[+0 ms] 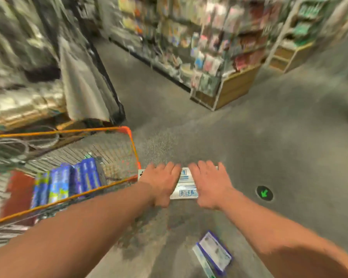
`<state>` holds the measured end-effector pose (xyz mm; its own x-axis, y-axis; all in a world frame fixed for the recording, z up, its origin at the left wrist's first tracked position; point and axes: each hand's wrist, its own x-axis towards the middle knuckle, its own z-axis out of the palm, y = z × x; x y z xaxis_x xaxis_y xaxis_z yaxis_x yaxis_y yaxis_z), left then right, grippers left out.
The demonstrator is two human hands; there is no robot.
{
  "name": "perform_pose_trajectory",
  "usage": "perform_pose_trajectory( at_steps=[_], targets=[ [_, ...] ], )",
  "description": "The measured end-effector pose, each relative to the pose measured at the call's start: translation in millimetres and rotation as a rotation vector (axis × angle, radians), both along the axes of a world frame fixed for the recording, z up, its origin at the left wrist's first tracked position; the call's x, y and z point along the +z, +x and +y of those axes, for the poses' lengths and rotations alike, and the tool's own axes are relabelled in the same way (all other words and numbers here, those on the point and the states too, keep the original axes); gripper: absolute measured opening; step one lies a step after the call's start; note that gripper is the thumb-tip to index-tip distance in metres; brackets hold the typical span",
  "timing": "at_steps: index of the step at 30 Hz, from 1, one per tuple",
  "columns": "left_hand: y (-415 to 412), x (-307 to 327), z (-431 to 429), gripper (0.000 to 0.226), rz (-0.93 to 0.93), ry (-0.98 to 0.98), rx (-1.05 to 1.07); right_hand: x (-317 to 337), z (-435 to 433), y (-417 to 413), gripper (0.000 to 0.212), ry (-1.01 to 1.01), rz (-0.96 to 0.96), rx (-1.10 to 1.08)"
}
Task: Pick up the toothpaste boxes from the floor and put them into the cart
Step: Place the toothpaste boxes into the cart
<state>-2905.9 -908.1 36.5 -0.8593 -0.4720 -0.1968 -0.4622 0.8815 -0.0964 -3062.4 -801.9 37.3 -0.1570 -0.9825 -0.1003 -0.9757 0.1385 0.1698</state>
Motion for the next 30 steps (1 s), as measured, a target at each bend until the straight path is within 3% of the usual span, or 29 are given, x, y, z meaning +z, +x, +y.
perform_pose_trajectory(
  at_steps=[7,15,22,30],
  targets=[
    [131,87,-50,0.075,0.095,-0.141,0.008,81,-58,124,0.077,-0.141,0.027,0.036],
    [249,119,-117,0.087,0.086,-0.231,-0.016,97,-123,244,0.083,-0.204,0.014,0.025],
    [261,110,-188,0.098,0.029,-0.244,-0.015,88,-193,260,0.084,-0.148,-0.023,0.0],
    [204,50,-291,0.1,-0.147,-0.205,-0.004,20,-292,216,0.089,-0.105,-0.115,-0.057]
  ],
)
